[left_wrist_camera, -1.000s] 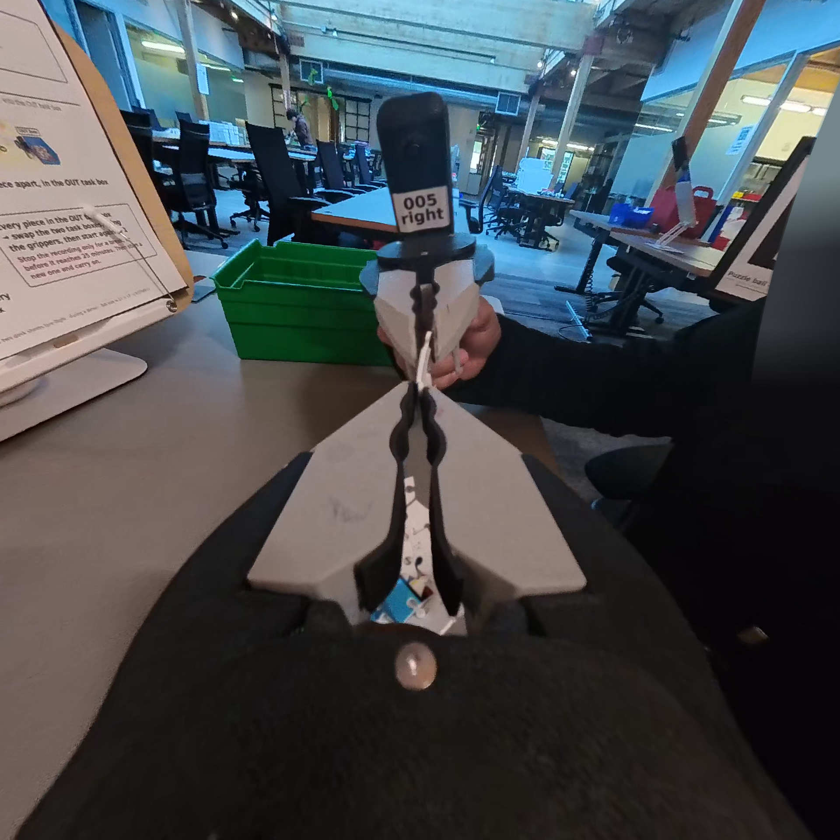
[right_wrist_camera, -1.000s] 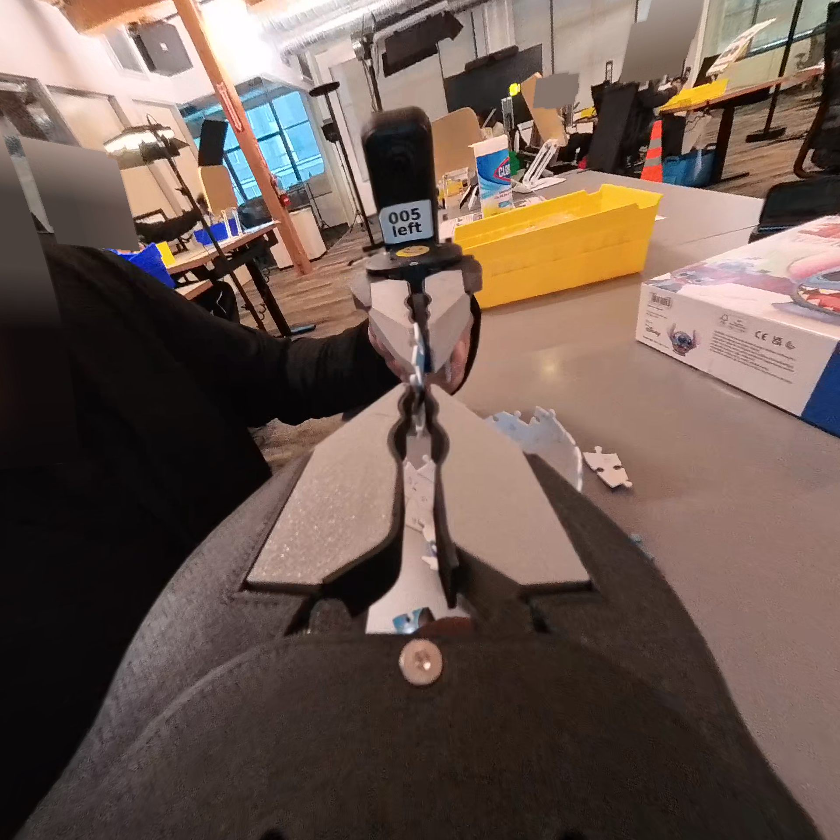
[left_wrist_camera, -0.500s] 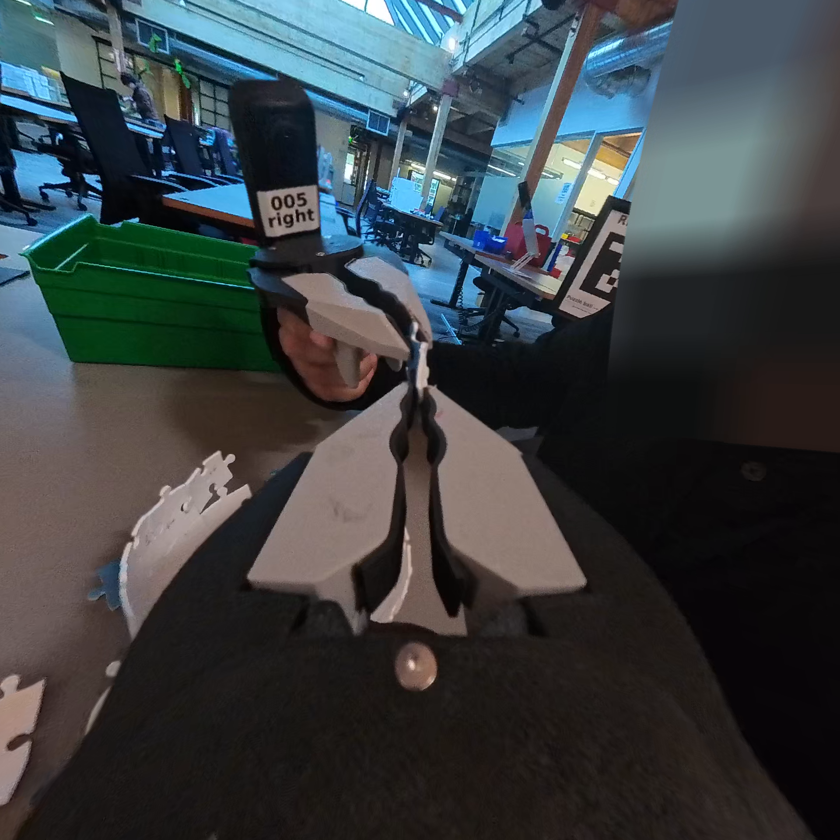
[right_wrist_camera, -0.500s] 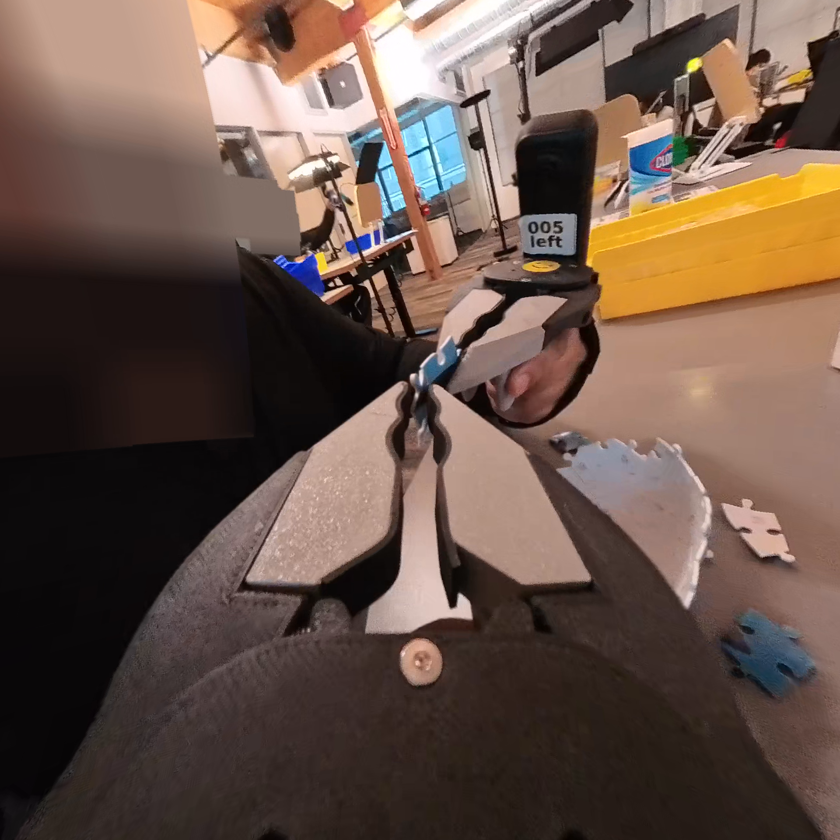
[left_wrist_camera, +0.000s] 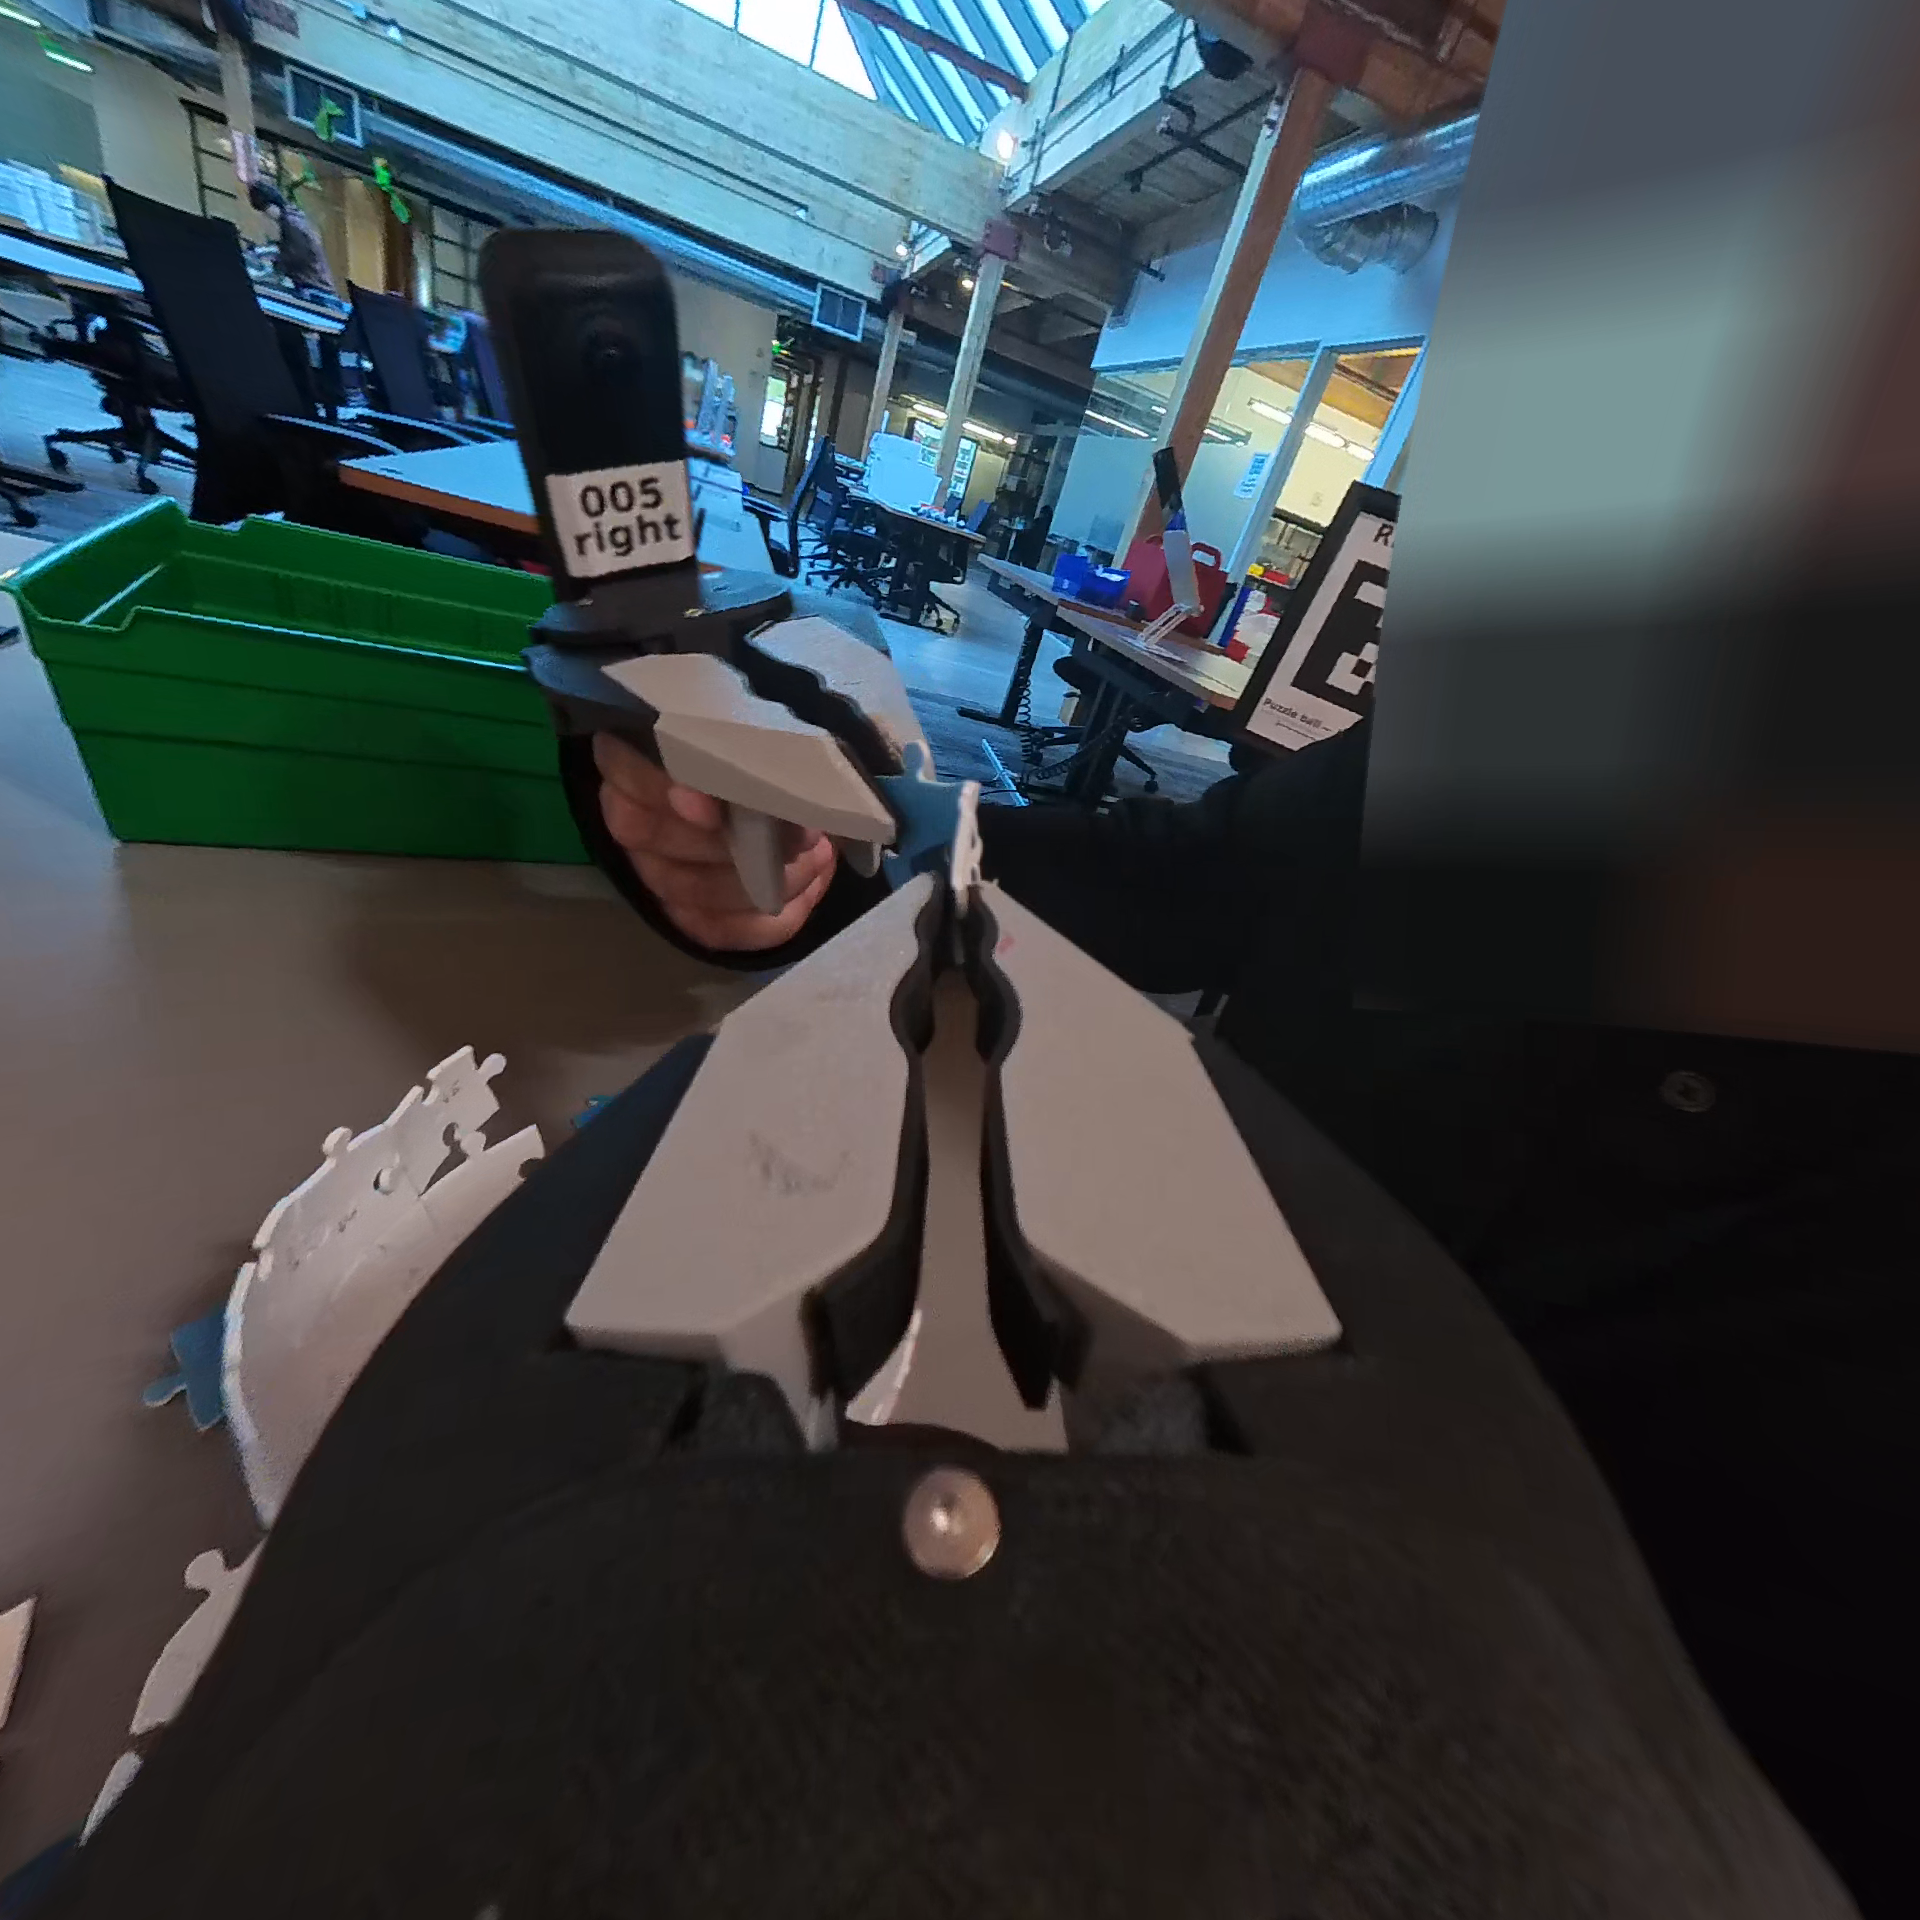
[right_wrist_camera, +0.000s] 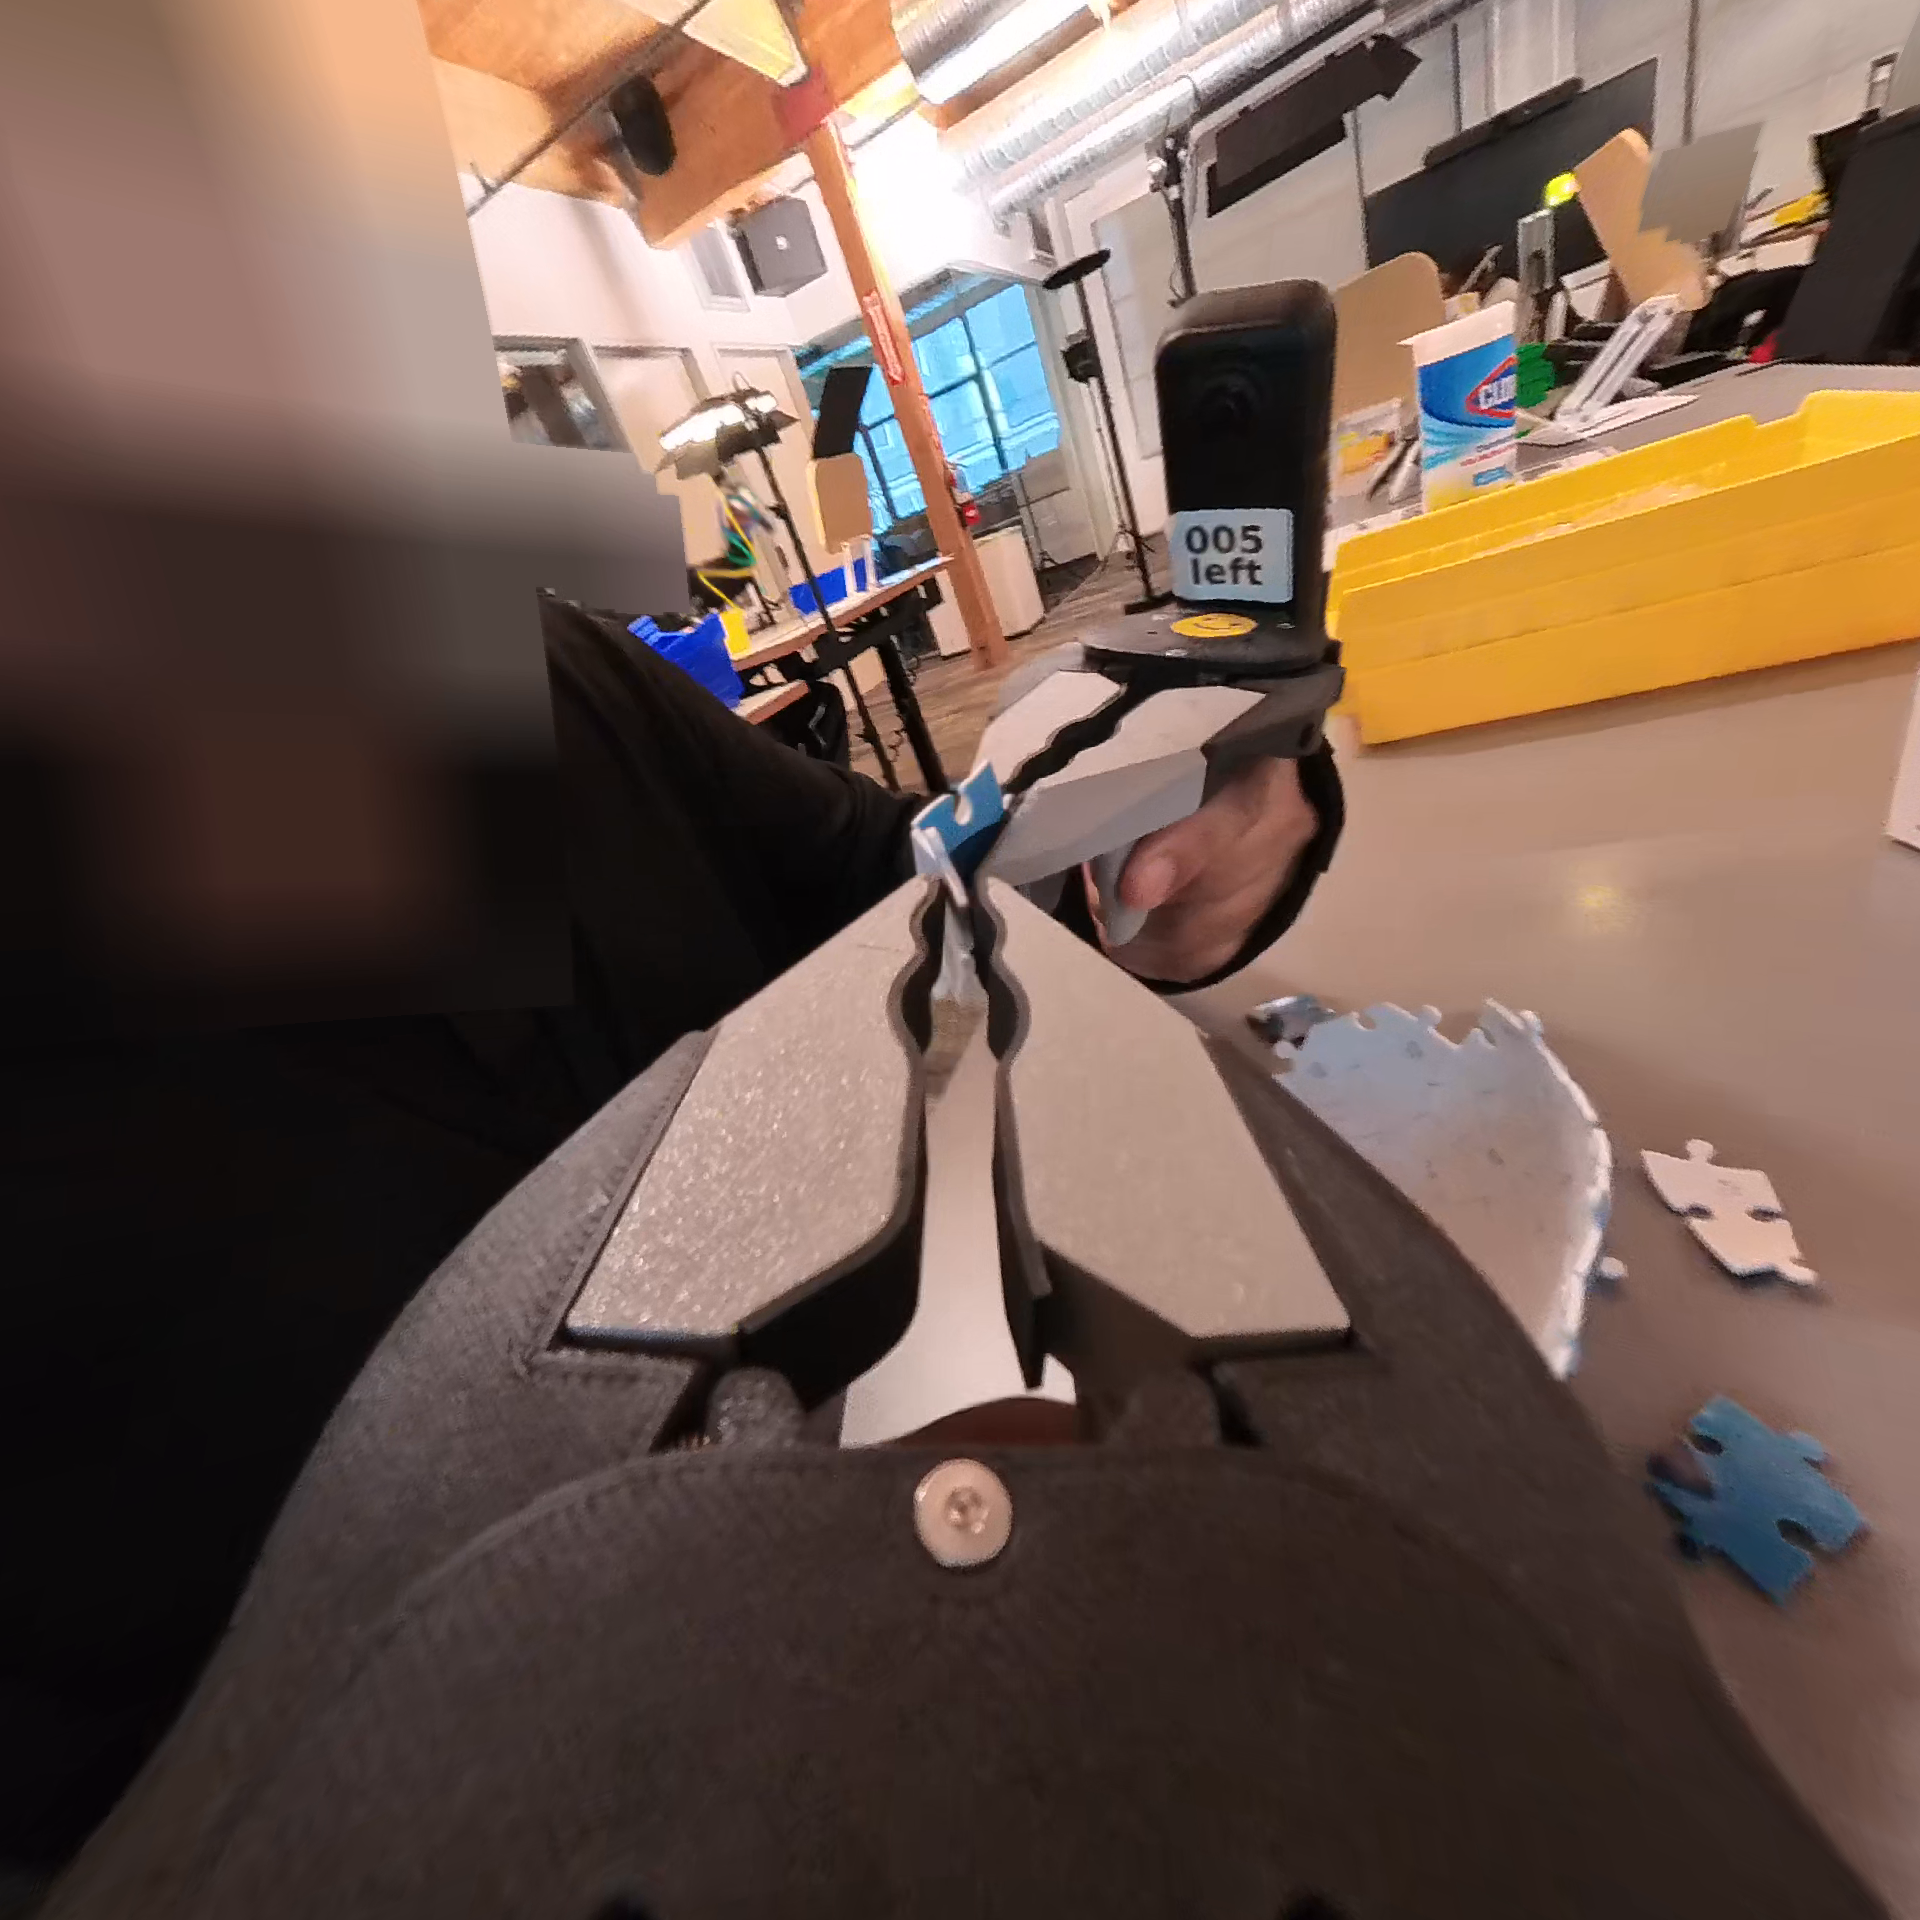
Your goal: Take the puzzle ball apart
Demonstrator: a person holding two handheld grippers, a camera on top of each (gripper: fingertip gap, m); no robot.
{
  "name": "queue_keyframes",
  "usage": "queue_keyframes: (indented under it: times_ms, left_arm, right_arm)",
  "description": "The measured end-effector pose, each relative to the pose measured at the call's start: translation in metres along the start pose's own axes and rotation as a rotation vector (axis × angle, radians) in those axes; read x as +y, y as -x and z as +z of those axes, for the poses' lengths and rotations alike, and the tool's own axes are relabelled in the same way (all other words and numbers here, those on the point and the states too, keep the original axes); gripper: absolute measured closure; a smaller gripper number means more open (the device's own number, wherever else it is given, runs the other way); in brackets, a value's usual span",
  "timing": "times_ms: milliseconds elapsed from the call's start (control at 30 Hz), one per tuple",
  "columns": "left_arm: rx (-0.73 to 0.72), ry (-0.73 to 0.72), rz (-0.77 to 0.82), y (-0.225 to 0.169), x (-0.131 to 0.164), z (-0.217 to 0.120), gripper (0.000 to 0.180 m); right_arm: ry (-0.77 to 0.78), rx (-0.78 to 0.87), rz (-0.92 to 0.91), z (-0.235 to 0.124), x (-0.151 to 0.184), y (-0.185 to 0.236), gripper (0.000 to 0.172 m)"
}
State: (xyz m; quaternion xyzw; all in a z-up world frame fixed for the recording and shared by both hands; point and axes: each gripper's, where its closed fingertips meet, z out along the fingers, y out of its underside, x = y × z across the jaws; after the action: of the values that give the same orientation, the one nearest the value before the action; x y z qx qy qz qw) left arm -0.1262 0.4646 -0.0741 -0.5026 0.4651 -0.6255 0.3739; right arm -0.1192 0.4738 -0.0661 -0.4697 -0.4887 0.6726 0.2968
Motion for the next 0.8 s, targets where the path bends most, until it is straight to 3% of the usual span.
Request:
queue_keyframes:
  times_ms: [167, 233, 400, 500, 567, 667, 800]
  left_arm:
    - [-0.006, -0.002, 0.020, 0.000, -0.001, -0.003, 0.180]
    - [-0.084, 0.015, 0.068, 0.010, -0.001, -0.005, 0.180]
    - [-0.214, 0.093, 0.147, 0.024, 0.007, -0.006, 0.180]
    - [-0.261, 0.135, 0.173, 0.032, 0.013, -0.007, 0.180]
    - [-0.223, 0.101, 0.204, 0.022, 0.007, -0.010, 0.180]
    - [-0.198, -0.018, 0.185, 0.015, -0.015, -0.017, 0.180]
    - [-0.309, 0.051, 0.171, 0.041, -0.002, -0.025, 0.180]
  right_arm:
    - [-0.060, -0.018, 0.056, 0.004, -0.004, -0.005, 0.170]
    - [-0.064, 0.000, 0.077, 0.002, -0.002, -0.011, 0.171]
    - [0.069, 0.176, -0.110, -0.011, 0.009, -0.018, 0.172]
    - [0.076, 0.265, -0.073, -0.011, 0.010, -0.038, 0.170]
    - [0.045, 0.196, 0.013, -0.005, 0.010, -0.032, 0.167]
    - [-0.021, -0.071, 0.055, -0.002, 0.002, 0.006, 0.172]
    - [-0.014, 0.183, -0.081, -0.018, -0.012, -0.012, 0.172]
